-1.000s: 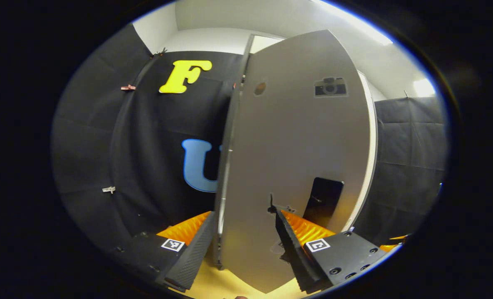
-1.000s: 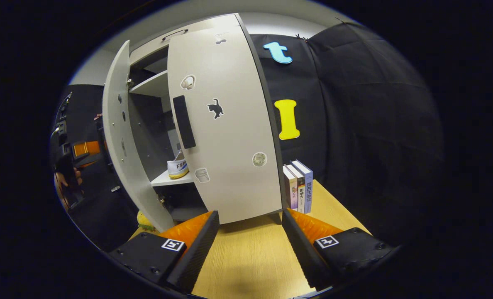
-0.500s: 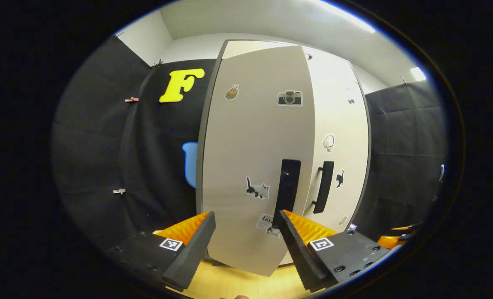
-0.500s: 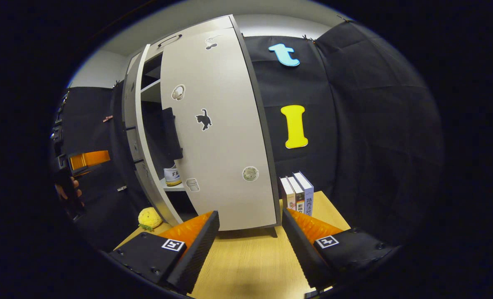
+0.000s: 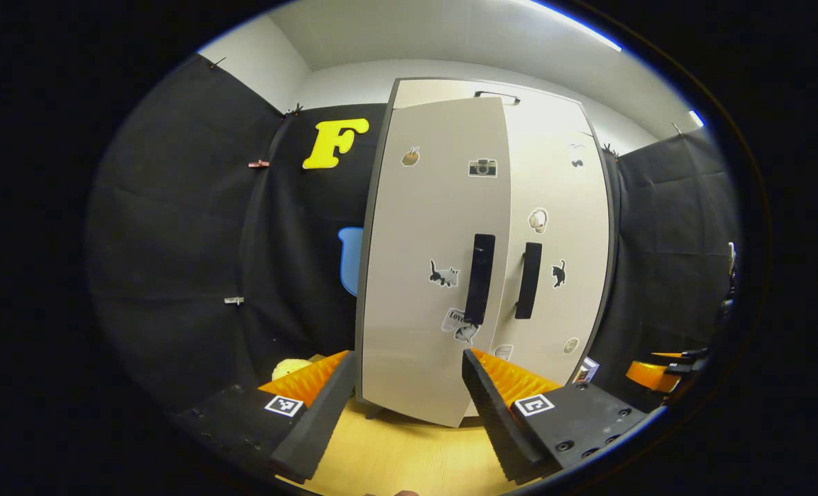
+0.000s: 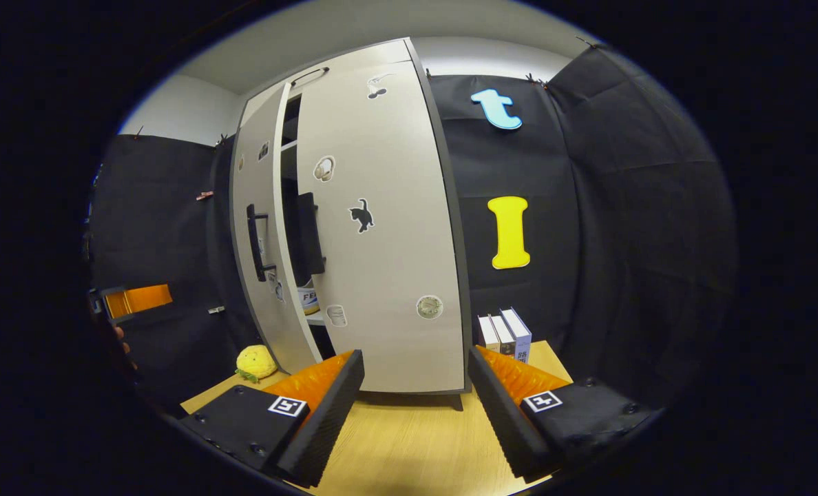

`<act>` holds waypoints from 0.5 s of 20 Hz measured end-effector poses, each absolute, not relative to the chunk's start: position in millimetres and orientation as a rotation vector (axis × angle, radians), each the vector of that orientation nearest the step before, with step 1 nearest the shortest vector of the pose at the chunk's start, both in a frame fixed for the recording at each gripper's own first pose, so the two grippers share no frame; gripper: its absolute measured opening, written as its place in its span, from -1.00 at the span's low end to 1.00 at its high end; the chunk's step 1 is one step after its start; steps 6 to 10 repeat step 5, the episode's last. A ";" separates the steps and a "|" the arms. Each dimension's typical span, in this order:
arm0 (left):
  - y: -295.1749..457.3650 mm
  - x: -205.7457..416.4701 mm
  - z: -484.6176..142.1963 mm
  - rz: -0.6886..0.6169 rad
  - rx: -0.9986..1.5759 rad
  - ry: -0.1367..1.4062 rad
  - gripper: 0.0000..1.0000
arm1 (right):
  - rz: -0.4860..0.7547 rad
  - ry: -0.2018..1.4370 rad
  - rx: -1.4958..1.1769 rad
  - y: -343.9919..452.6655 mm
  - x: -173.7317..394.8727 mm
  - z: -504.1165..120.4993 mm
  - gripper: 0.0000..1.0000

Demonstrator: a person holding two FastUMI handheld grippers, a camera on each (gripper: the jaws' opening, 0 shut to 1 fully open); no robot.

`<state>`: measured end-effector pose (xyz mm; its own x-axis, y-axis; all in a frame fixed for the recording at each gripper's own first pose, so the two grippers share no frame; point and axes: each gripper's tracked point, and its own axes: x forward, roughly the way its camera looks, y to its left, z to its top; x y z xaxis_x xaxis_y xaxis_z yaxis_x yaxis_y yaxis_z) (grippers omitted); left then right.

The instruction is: Grab one shoe with the right hand and put it into the shoe cabinet, grab the other shoe with the left hand and put it into the shoe cabinet; then close the right door with the right hand and the left door with the left hand.

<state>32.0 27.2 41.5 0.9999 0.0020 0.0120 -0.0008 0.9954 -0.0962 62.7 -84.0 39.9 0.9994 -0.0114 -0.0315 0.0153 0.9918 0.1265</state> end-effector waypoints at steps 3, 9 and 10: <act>28.3 15.6 27.3 0.001 -0.076 0.002 0.89 | -0.018 0.052 0.125 -76.3 48.8 28.7 0.97; 27.8 7.8 18.1 -0.018 -0.045 0.020 0.91 | -0.033 0.074 0.112 -70.5 43.2 19.5 0.97; 27.8 7.8 18.1 -0.018 -0.045 0.020 0.91 | -0.033 0.074 0.112 -70.5 43.2 19.5 0.97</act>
